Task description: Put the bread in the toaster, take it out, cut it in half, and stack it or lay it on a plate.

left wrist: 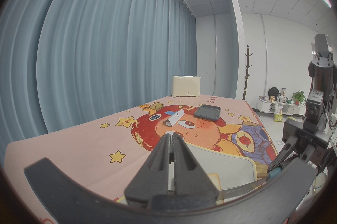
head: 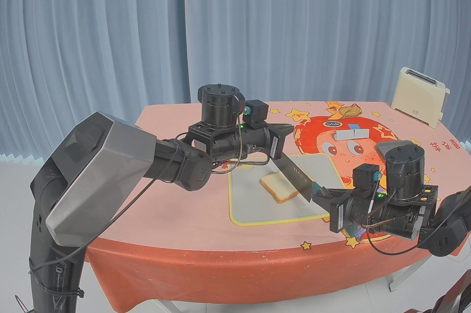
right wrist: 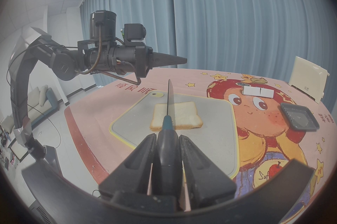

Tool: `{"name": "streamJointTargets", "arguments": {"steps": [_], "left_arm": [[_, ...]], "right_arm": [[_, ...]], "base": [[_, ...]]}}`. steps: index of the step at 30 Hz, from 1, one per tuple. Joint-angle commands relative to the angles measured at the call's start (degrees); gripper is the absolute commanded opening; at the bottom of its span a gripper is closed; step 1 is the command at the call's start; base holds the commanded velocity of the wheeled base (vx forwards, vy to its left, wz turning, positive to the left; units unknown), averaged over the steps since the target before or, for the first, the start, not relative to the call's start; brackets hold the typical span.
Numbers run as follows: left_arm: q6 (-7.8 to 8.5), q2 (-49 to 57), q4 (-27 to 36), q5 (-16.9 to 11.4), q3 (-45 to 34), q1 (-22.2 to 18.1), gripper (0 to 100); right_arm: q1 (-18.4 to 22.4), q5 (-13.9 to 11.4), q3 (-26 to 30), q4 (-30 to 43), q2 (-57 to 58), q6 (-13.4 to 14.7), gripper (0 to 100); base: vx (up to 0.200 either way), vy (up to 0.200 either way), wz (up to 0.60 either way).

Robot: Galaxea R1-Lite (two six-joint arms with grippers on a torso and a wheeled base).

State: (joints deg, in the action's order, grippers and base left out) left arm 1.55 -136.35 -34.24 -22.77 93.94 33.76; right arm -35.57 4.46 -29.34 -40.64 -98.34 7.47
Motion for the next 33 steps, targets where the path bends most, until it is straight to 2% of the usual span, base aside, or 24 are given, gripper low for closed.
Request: {"name": "streamJointTargets", "arguments": {"steps": [1,33], "left_arm": [[0.03,-1.1,0.0,0.0,0.2,0.0,0],[-0.23,-4.4,-0.6,0.0,1.2,-0.2,0]], "right_arm": [[0.0,-0.1,0.0,0.0,0.0,0.0,0],[0.1,-0.1,-0.7,-0.1,-0.1,0.3,0]], "base": [[0.000,0.000,0.00],[0.000,0.000,0.00]]}}
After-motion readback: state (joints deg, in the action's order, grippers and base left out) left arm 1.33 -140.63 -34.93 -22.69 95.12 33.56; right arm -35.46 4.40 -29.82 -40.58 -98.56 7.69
